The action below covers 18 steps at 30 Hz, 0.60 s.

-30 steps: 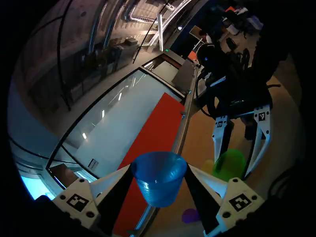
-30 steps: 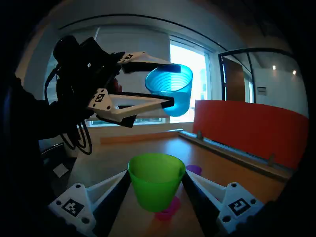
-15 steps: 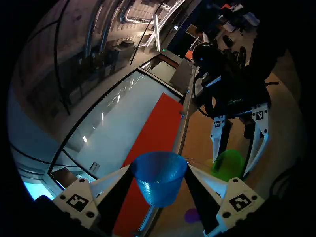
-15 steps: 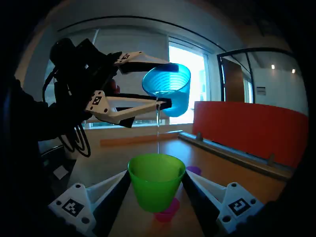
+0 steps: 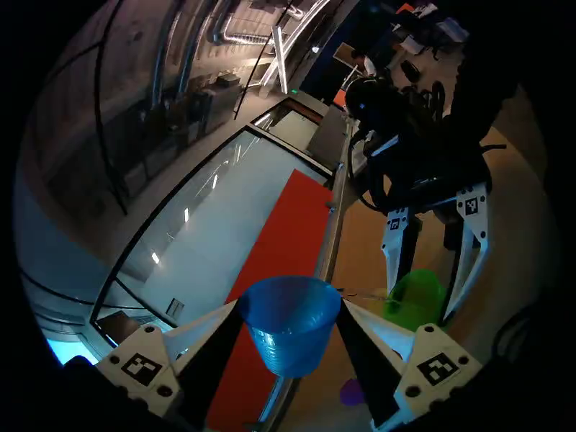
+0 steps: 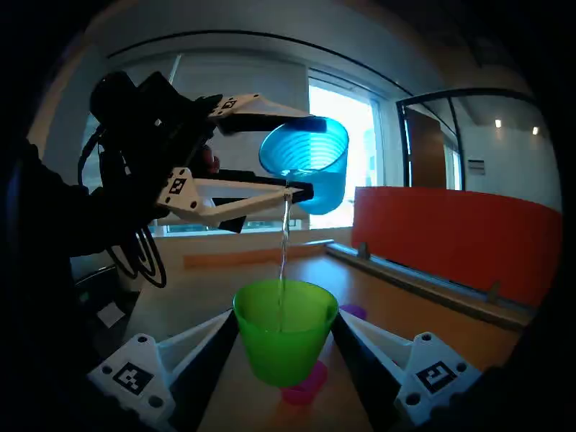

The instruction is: Pour water

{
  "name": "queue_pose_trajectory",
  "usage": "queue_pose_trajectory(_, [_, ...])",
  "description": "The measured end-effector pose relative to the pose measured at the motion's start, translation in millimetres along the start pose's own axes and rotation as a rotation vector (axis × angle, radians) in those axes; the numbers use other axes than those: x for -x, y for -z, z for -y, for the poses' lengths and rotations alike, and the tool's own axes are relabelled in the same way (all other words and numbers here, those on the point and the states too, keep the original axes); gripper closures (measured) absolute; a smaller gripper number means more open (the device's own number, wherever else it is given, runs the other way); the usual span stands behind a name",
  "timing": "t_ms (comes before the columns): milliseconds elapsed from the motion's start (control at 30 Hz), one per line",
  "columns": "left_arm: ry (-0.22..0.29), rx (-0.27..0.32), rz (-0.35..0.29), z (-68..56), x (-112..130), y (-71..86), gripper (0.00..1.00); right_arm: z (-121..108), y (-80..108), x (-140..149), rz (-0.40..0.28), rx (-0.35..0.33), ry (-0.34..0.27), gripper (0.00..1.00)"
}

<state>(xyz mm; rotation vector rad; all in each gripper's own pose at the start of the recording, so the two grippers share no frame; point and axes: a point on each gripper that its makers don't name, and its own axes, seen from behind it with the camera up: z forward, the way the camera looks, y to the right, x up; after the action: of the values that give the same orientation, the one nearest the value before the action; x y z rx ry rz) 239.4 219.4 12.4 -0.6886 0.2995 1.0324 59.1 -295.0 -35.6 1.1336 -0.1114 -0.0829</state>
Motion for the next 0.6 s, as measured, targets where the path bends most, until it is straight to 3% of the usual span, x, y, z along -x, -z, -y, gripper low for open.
queue_pose_trajectory(600, [-0.027,-0.003,-0.003,-0.5,-4.8,-0.8,0.13,4.4,1.3,-2.2,-0.007,-0.01,0.021,0.1])
